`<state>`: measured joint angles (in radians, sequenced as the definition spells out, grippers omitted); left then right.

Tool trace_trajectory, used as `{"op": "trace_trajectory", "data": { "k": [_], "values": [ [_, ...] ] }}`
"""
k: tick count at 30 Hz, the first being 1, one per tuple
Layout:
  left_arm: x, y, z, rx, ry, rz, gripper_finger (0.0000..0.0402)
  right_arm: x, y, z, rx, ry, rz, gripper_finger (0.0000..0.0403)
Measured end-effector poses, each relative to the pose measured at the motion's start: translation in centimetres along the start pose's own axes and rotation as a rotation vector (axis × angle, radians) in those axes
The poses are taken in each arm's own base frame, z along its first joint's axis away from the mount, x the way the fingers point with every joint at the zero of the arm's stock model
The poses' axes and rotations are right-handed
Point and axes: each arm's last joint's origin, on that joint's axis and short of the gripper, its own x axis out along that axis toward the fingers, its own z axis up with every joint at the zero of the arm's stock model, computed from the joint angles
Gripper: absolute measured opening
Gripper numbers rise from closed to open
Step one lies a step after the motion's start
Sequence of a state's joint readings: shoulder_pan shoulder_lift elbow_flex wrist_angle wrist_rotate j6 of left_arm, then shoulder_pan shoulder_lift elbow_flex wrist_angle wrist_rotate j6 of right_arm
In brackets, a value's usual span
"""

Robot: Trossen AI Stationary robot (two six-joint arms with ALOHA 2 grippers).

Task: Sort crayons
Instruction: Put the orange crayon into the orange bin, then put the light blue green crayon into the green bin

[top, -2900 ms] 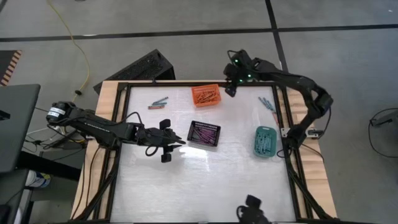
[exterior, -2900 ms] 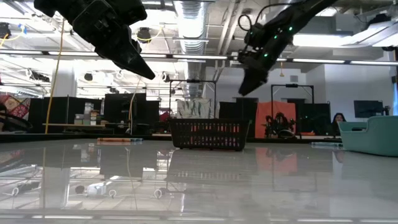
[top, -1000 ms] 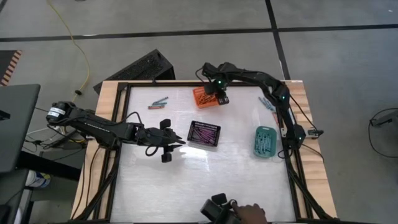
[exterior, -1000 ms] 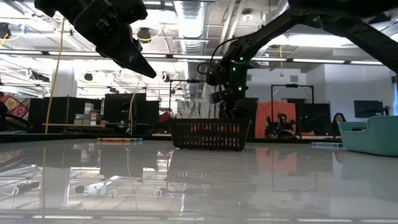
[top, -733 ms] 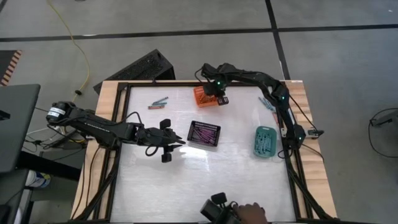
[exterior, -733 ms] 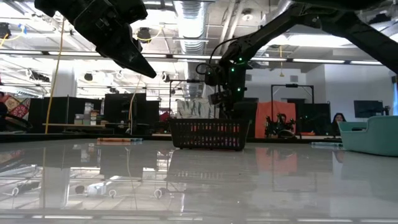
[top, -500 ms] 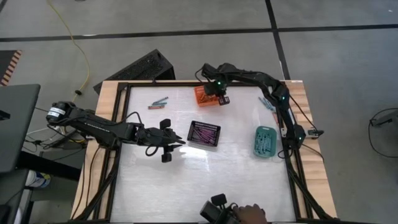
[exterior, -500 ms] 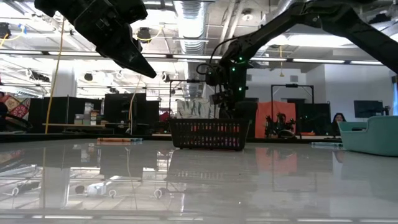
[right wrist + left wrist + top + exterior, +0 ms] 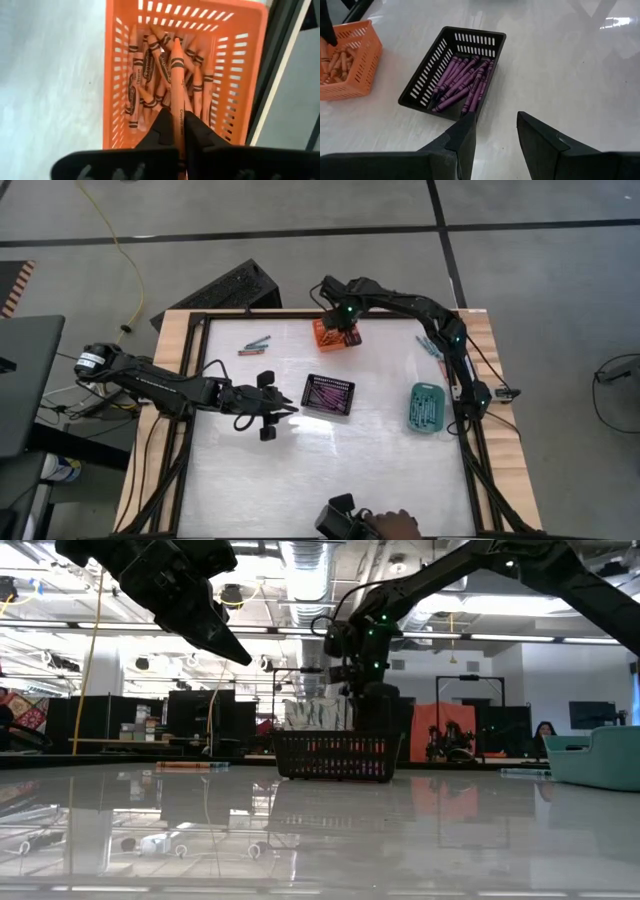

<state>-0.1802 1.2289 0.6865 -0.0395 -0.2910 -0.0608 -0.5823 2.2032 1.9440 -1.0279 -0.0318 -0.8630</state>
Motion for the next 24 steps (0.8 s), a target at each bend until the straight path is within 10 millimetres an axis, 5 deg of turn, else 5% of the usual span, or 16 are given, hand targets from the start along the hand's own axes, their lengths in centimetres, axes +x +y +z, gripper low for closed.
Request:
{"op": "trace_trajectory", "data": {
  "k": [6,14,18,24],
  "values": [
    [0.0,0.0,0.0,0.001,0.001,0.003,0.0132,0.2,-0.1,-0.4,0.057,-0.032,0.054,0.0064],
    [0.0,0.0,-0.3,-0.004,0.026,0.004,0.0132,-0.1,-0.4,-0.8,0.131,-0.022,0.045,0.0214],
    [0.0,0.0,-0.4,-0.014,0.037,-0.006,0.0132,-2.9,0.0,-1.1,0.159,0.005,-0.003,0.0244],
    [0.0,0.0,-0.4,-0.016,0.037,-0.013,0.0132,-8.6,1.1,-2.5,0.267,0.001,-0.017,0.0229]
  ]
}}
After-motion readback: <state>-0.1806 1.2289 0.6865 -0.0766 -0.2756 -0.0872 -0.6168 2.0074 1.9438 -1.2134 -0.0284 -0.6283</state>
